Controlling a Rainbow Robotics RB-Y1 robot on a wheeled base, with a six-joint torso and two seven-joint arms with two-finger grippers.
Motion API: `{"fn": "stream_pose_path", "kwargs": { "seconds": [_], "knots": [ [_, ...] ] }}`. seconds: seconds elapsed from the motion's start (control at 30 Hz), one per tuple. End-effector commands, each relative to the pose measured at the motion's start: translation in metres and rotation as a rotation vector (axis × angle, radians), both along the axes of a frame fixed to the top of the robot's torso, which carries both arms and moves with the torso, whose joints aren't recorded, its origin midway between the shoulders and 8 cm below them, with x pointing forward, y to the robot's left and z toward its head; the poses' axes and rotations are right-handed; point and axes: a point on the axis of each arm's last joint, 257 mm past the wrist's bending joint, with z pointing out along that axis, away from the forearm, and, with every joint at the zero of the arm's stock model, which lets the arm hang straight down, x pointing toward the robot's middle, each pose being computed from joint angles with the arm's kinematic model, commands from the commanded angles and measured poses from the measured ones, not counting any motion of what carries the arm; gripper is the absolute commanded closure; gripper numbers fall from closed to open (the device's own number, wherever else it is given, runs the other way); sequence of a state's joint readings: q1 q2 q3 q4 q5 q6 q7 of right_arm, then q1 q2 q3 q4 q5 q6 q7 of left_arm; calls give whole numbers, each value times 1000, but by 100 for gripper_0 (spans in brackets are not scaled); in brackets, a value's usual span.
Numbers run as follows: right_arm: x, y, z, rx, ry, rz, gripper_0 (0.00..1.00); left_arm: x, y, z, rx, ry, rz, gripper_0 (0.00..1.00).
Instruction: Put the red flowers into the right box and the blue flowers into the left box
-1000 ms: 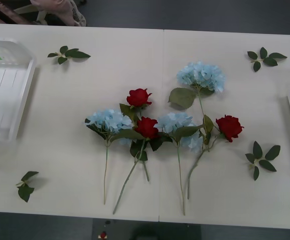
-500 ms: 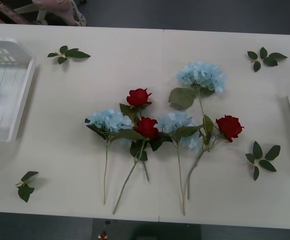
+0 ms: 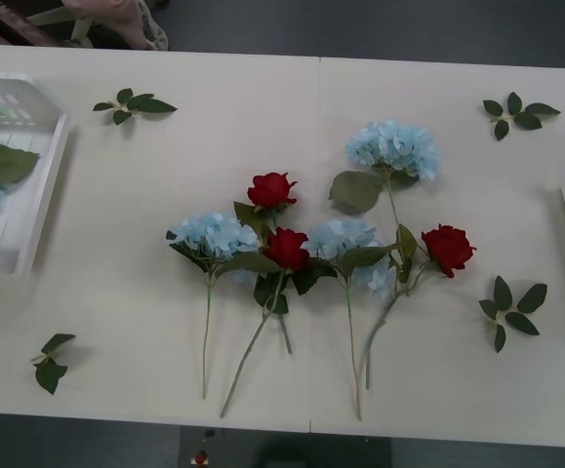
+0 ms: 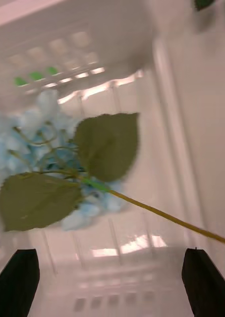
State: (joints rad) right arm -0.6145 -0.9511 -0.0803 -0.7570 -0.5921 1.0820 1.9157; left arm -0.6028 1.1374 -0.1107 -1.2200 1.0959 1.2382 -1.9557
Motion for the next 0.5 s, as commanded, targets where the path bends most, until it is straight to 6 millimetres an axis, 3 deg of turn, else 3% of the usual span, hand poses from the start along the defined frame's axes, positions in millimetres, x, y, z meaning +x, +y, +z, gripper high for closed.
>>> {"fn": "stream_pose_path", "kwargs": {
  "seconds": [0.03,0.07,0.13,0.17,0.2,0.3,0.5],
  "knots": [
    [7,0,1,-41,-8,34,99,-17,-26,49,-85,-7,-15,13],
    [8,1,-4,-45,-12,39,94,-24,-39,53,-122,0,-26,10],
    [10,1,-7,-56,-22,46,60,-35,-59,59,-171,4,-46,7],
    [11,1,-7,-58,-26,50,26,-43,-72,60,-200,0,-58,3],
    [12,1,-6,-58,-28,51,8,-48,-86,58,-238,-7,-65,1],
    [12,0,-3,-62,-31,57,0,-65,-116,45,-311,-26,-80,0],
    [18,16,14,-4,-44,85,0,-92,-174,-3,-377,-40,-90,0]
  ]
}}
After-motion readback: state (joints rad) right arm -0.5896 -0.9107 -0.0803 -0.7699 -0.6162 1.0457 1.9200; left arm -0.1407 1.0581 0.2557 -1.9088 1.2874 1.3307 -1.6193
